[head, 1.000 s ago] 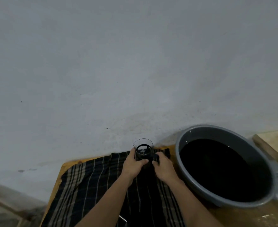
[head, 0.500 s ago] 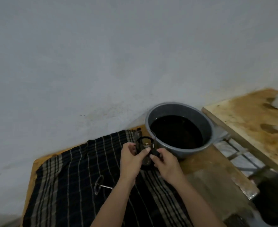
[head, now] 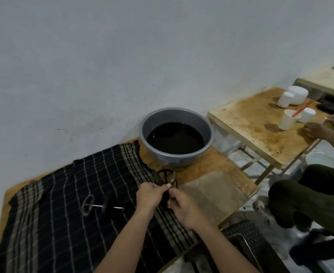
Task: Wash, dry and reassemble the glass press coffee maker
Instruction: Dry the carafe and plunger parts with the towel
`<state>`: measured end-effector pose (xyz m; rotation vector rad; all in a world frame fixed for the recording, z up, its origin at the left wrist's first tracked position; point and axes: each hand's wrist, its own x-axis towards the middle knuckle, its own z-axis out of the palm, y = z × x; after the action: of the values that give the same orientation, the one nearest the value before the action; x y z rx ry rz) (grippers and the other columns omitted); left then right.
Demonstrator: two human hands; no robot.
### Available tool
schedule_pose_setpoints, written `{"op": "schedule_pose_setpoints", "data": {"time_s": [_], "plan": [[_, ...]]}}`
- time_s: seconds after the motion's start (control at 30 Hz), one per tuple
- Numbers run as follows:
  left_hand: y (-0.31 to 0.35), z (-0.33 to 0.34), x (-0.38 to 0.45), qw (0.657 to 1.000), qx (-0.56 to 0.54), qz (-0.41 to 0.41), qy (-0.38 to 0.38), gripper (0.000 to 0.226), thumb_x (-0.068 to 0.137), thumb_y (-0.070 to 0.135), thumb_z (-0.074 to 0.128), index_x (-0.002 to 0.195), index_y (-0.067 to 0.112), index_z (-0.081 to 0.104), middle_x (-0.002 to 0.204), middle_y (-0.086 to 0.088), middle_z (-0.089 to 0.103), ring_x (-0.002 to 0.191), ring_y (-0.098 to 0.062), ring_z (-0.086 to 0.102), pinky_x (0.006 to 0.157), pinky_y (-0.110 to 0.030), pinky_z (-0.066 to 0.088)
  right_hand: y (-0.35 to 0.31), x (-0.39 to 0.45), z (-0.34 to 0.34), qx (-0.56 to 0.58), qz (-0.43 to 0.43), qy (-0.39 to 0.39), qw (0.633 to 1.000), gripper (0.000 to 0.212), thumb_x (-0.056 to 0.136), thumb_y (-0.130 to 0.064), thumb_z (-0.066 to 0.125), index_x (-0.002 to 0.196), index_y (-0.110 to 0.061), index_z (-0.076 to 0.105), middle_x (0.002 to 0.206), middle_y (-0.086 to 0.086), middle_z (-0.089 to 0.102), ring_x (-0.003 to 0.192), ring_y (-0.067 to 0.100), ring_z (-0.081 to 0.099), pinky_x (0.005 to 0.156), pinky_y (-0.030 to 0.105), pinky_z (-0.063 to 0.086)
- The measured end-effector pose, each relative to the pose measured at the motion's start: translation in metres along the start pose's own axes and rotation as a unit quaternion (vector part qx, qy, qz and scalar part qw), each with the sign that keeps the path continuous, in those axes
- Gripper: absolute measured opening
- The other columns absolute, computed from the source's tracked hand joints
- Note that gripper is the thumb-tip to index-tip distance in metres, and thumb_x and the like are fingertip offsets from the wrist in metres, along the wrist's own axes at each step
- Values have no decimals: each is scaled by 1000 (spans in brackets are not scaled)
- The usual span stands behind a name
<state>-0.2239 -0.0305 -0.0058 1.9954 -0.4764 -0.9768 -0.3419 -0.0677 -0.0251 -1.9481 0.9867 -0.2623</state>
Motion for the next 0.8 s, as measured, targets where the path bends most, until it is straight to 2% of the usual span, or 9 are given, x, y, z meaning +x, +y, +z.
{"op": "schedule_pose_setpoints", "data": {"time_s": [0.1, 0.17, 0.27, 0.4, 0.5, 0.57, 0.63, 0.73, 0.8], "plan": [[-6, 14, -7, 1000, 12, -11, -16, 38, 72, 40, 80, 59, 10, 60, 64, -7, 61, 67, -20, 62, 65, -29, 46, 28, -5, -24, 15, 23, -25, 999, 24, 95, -4, 48, 112, -10, 64, 99, 1, 61, 89, 11, 56, 80, 24, 48], [-11, 21, -15, 999, 15, -18, -31, 37, 74, 37, 80, 61, 8, 62, 66, -11, 60, 69, -23, 63, 68, -31, 49, 54, 0, -46, -31, 54, 22, 998, 25, 94, -8, 51, 113, -11, 65, 107, 2, 67, 101, 16, 61, 87, 24, 48], [-14, 33, -28, 1000, -4, -26, -10, 38, 81, 33, 73, 81, -5, 72, 85, -21, 72, 84, -30, 69, 80, -38, 55, 107, 11, -73, -138, 98, 47, 984, 51, 92, -26, 57, 140, -13, 44, 139, 10, 49, 127, 29, 47, 104, 37, 42], [-16, 50, -37, 999, 6, -31, 31, 35, 88, 24, 62, 56, 14, 54, 55, -1, 51, 54, -15, 52, 57, -27, 42, 147, 11, -65, -274, 124, -11, 954, 79, 85, -68, 43, 147, -21, 28, 154, 9, 22, 142, 34, 18, 113, 56, 22], [-16, 59, -43, 998, -9, -35, 47, 29, 87, 20, 58, 59, 14, 58, 55, 1, 50, 55, -14, 49, 62, -29, 41, 151, 3, -59, -348, 77, 60, 932, 65, 90, -65, 38, 140, -24, 38, 145, 7, 36, 135, 30, 31, 107, 51, 29], [-16, 61, -45, 998, -30, -36, 44, 21, 90, 23, 55, 84, 9, 70, 72, 0, 63, 72, -15, 59, 73, -31, 45, 149, 2, -58, -373, 53, 92, 922, 47, 94, -53, 40, 131, -25, 48, 135, 5, 49, 128, 27, 42, 102, 45, 36], [-19, 59, -47, 997, -54, -32, 48, 29, 92, 23, 53, 106, 2, 67, 93, -4, 69, 90, -19, 63, 77, -31, 47, 150, 1, -56, -353, 44, 103, 929, 37, 96, -45, 43, 124, -22, 53, 125, 4, 56, 121, 26, 49, 98, 42, 40], [-20, 45, -51, 996, -27, 17, 84, 20, 92, 20, 53, 87, 6, 66, 90, -12, 70, 83, -24, 65, 69, -31, 47, 147, 5, -70, -137, 52, 147, 978, 23, 98, -30, 47, 107, -9, 52, 102, 12, 63, 93, 29, 61, 83, 41, 52], [-16, 31, -52, 990, 23, 75, 114, 19, 93, 18, 53, 83, 5, 63, 81, -11, 68, 74, -21, 63, 62, -28, 47, 133, 7, -93, 65, 91, 174, 978, 15, 98, -22, 51, 101, -8, 48, 101, 18, 60, 87, 28, 58, 80, 45, 52]]}}
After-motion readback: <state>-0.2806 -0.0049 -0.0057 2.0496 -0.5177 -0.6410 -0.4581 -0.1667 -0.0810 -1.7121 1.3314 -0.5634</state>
